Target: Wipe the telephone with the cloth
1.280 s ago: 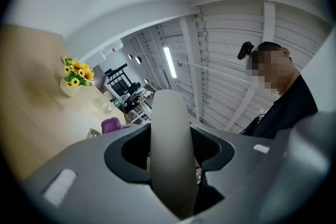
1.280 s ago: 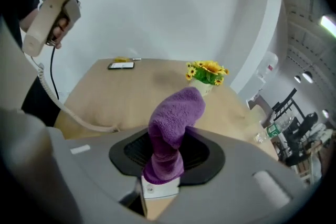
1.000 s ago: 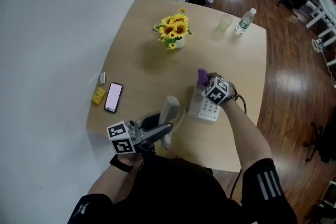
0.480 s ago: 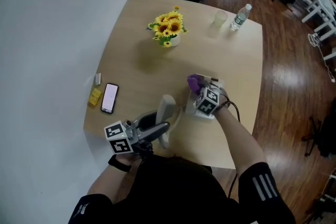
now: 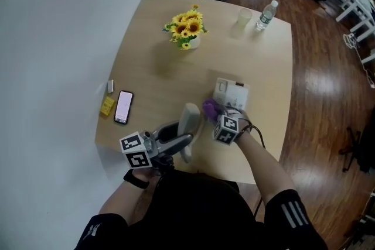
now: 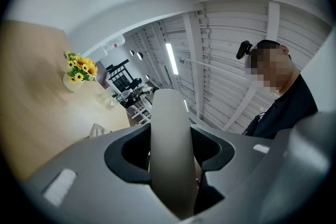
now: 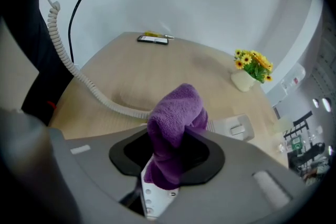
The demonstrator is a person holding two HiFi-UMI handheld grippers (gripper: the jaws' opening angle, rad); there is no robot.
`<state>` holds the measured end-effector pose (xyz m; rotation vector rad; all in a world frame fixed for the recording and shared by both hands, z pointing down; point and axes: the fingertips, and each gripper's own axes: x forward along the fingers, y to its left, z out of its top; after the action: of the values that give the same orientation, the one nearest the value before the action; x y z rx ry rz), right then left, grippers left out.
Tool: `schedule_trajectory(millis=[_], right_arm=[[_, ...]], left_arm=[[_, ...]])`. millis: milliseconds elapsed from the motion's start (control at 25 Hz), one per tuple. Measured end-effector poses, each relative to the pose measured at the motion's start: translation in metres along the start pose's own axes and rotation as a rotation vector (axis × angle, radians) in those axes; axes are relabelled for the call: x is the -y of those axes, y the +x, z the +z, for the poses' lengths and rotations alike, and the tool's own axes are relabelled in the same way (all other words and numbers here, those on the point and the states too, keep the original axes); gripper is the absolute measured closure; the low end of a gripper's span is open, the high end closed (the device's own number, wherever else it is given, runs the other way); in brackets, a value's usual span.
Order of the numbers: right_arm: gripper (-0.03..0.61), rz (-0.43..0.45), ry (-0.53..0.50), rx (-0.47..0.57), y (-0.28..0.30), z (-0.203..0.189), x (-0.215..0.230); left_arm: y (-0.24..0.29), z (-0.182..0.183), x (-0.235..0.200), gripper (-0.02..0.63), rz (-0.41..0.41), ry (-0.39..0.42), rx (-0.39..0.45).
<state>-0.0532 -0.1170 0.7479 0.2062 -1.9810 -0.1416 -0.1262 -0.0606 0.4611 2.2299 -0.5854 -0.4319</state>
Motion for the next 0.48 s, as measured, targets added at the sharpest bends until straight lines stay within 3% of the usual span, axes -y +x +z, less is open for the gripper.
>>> schedule_trajectory(millis=[280,480], right_arm=[[0.442,0.063,0.026,-0.009,0.001,-0.004,-0.044],[0.443,0.151,0.211,0.038,-0.008,0.0,-0.055]], left_arm=[[0.001,-0.004,0.007,0.397,-0.002,0.004,-0.003],[0.001,-0.005,0.009,0.397,0.003,0.006,-0.001]])
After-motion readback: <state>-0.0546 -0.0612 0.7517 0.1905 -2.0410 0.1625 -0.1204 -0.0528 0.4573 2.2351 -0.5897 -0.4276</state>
